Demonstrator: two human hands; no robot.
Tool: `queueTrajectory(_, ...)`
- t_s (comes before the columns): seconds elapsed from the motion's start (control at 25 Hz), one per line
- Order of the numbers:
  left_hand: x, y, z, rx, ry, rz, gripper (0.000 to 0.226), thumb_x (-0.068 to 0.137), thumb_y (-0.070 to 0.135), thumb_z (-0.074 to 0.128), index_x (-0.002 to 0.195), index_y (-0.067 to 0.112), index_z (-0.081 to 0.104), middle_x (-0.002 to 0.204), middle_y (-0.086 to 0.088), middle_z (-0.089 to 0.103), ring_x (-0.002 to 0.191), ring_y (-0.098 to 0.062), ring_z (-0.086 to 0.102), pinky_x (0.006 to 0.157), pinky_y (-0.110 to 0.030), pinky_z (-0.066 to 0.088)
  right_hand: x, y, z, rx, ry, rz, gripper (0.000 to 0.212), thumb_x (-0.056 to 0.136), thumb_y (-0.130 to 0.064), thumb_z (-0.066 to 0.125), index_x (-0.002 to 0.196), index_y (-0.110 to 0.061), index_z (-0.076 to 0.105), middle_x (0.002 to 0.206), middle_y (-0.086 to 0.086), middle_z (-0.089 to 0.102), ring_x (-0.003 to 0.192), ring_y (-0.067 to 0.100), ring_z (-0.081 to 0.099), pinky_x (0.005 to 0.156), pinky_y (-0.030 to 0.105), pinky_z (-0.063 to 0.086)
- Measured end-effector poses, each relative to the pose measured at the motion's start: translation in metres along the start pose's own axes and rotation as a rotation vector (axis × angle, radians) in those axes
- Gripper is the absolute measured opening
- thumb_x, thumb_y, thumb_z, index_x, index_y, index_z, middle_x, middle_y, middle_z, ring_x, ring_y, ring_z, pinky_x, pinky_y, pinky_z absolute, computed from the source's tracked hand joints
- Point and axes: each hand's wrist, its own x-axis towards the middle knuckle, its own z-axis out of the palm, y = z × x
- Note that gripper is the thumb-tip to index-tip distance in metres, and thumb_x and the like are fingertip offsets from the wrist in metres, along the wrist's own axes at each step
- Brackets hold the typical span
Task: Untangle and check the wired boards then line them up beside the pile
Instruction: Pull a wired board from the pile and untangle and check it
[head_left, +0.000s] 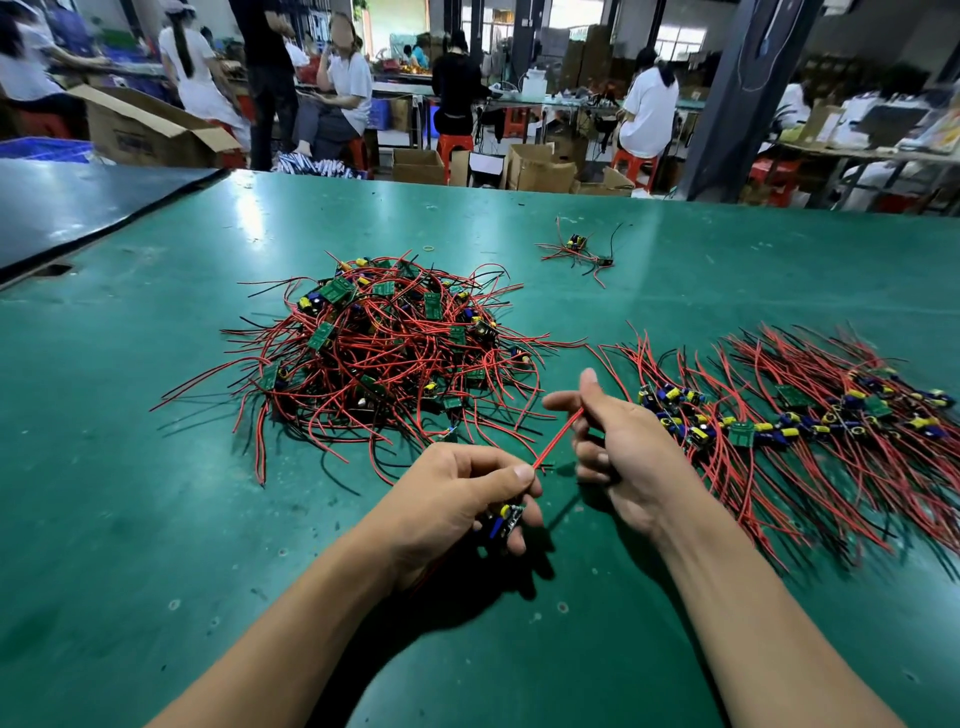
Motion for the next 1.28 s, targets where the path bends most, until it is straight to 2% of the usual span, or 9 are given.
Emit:
queueTrajectory(0.16,0.000,-0.001,0.000,0.057,-0.008,0.025,0.017,0.094,0.012,0.059,0.082,0.003,0.066,0.069,-0.014,0.067,0.048,-0.020,0.058,0.051,-0.023,0.047,-0.002,-0.006,-0.005,0.244,-0.084,0.202,0.058,0.101,-0.047,0.047,0.065,-0.014,0.078,0.056,-0.007,0.042,0.036,0.003,0.022,0.034,0.016,0.015)
queueTrajectory(0.28,0.000,-0.003,0.001,0.092,-0.009,0.036,0.016,0.094,0.012,0.059,0.084,0.002,0.066,0.070,-0.014,0.068,0.048,-0.020,0.059,0.050,-0.022,0.047,-0.005,-0.016,-0.011,0.479,-0.180,0.333,0.039,0.089,-0.035,0.057,0.059,-0.011,0.068,0.060,-0.003,0.049,0.033,0.006,0.024,0.036,0.018,0.012)
queueTrajectory(0.4,0.000,-0.004,0.002,0.122,-0.016,0.039,0.016,0.094,0.011,0.059,0.085,0.000,0.065,0.071,-0.014,0.068,0.049,-0.019,0.059,0.051,-0.023,0.049,-0.008,-0.020,-0.014,0.514,-0.289,0.381,0.036,0.085,-0.030,0.056,0.052,-0.015,0.054,0.057,-0.001,0.051,0.037,0.009,0.014,0.041,0.019,0.008)
queueTrajectory(0.52,0.000,-0.004,0.001,0.103,-0.001,0.041,0.016,0.095,0.010,0.057,0.086,-0.001,0.064,0.071,-0.014,0.067,0.049,-0.019,0.060,0.051,-0.024,0.050,-0.008,-0.017,-0.013,0.509,-0.302,0.381,0.038,0.087,-0.033,0.057,0.056,-0.012,0.061,0.056,-0.003,0.048,0.035,0.006,0.014,0.035,0.017,0.011)
queueTrajectory(0.6,0.001,-0.003,0.001,0.080,0.027,0.041,0.017,0.096,0.010,0.055,0.087,-0.002,0.063,0.070,-0.014,0.067,0.049,-0.019,0.060,0.051,-0.023,0.050,-0.007,-0.014,-0.007,0.456,-0.253,0.319,0.042,0.088,-0.043,0.058,0.073,-0.008,0.074,0.056,-0.005,0.040,0.033,0.003,0.022,0.032,0.014,0.017)
queueTrajectory(0.72,0.002,-0.003,0.003,0.016,0.082,0.034,0.018,0.098,0.011,0.053,0.087,-0.002,0.062,0.070,-0.015,0.066,0.049,-0.019,0.060,0.049,-0.024,0.050,-0.008,-0.004,0.008,0.188,-0.217,0.166,0.054,0.077,-0.053,0.067,0.099,-0.005,0.075,0.061,-0.005,0.035,0.038,0.002,0.026,0.035,0.014,0.023)
queueTrajectory(0.92,0.004,-0.002,0.002,-0.081,0.134,0.010,0.017,0.098,0.011,0.052,0.088,0.000,0.061,0.071,-0.014,0.068,0.049,-0.020,0.062,0.047,-0.025,0.052,-0.020,0.012,0.023,-0.016,-0.393,0.137,0.052,0.084,-0.037,0.074,0.112,0.006,0.066,0.051,0.005,0.045,0.036,0.015,0.046,0.040,0.023,0.046)
queueTrajectory(1.16,0.002,0.002,-0.002,-0.124,0.073,-0.031,0.017,0.091,0.016,0.059,0.079,0.006,0.065,0.067,-0.010,0.066,0.047,-0.018,0.060,0.046,-0.022,0.049,-0.013,0.009,0.017,-0.209,-0.283,0.008,0.047,0.088,-0.054,0.060,0.091,-0.011,0.079,0.050,0.001,0.035,0.042,0.011,0.028,0.043,0.021,0.021)
queueTrajectory(1.28,0.002,0.003,-0.002,-0.076,0.036,-0.041,0.018,0.089,0.021,0.060,0.080,0.006,0.065,0.068,-0.009,0.066,0.046,-0.016,0.059,0.047,-0.021,0.048,-0.009,0.006,0.008,-0.211,-0.157,-0.059,0.049,0.089,-0.055,0.059,0.085,-0.010,0.079,0.049,0.000,0.029,0.037,0.009,0.022,0.041,0.018,0.017)
